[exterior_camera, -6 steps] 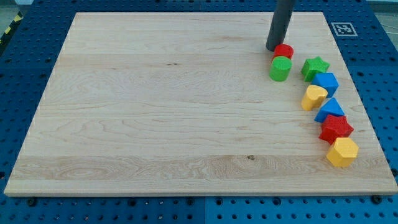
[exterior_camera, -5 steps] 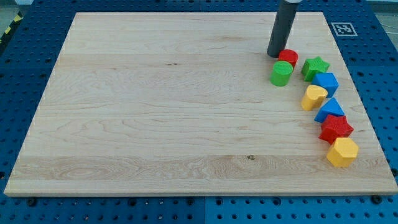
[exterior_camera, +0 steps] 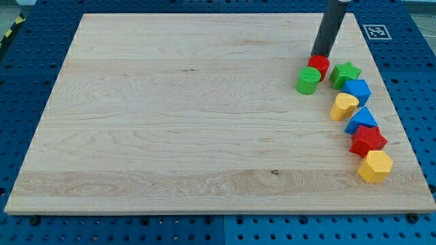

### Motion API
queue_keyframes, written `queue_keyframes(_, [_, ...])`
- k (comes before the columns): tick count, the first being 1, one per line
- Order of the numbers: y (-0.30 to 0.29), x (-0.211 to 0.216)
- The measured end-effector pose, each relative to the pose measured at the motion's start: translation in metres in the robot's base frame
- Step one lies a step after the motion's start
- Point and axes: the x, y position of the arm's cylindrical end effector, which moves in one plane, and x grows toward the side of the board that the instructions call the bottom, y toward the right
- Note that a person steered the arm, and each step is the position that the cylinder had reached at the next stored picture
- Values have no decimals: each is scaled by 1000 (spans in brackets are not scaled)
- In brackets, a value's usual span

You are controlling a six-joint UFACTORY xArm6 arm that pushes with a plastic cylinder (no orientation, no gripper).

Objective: Adjust the red circle vertically above the green circle

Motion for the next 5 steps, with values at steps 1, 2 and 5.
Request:
queue_keyframes(1, [-15,5])
queue_keyframes(2, [-3,0])
queue_keyframes(5, [8,27])
